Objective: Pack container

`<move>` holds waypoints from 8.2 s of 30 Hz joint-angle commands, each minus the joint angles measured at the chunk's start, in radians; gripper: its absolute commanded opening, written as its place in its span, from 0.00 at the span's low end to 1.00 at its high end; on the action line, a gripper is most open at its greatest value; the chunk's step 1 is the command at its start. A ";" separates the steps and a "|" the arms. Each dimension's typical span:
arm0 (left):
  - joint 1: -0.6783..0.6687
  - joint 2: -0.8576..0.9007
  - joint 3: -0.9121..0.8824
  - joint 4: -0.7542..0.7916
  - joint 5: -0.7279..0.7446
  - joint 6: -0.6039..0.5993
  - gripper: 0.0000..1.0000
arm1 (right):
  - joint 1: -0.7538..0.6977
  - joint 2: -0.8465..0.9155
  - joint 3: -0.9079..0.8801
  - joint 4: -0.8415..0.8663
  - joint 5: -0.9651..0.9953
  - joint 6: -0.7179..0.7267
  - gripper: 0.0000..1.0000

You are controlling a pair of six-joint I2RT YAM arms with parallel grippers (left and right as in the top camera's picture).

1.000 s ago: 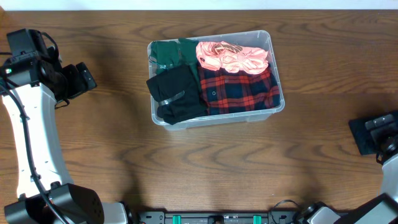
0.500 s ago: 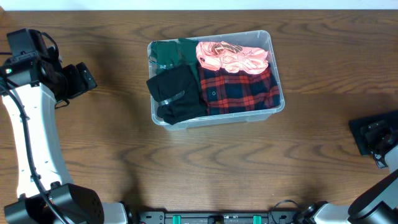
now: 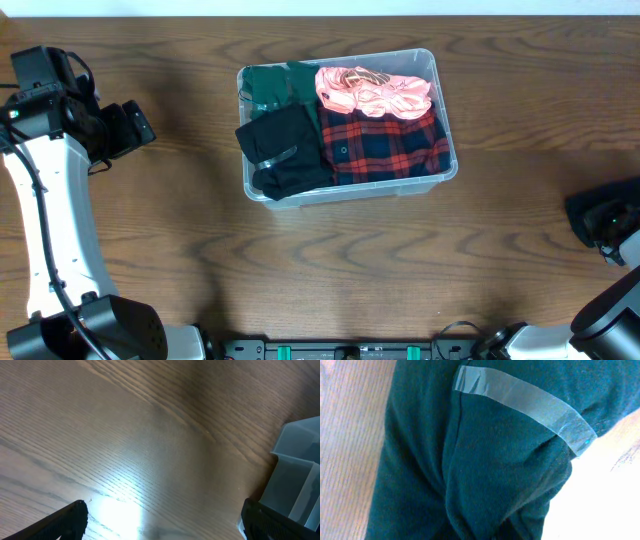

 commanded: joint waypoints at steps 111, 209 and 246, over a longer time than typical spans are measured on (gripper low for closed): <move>0.003 0.006 -0.006 -0.003 -0.001 -0.002 0.98 | 1.254 0.064 0.373 -0.163 0.258 -0.316 0.98; -0.286 -1.259 -1.253 1.329 0.097 -0.013 0.98 | 0.729 -0.314 0.425 -0.256 0.307 -0.312 0.99; -0.285 -1.567 -1.563 1.210 0.063 -0.005 0.98 | 0.729 -0.314 0.425 -0.256 0.307 -0.312 0.99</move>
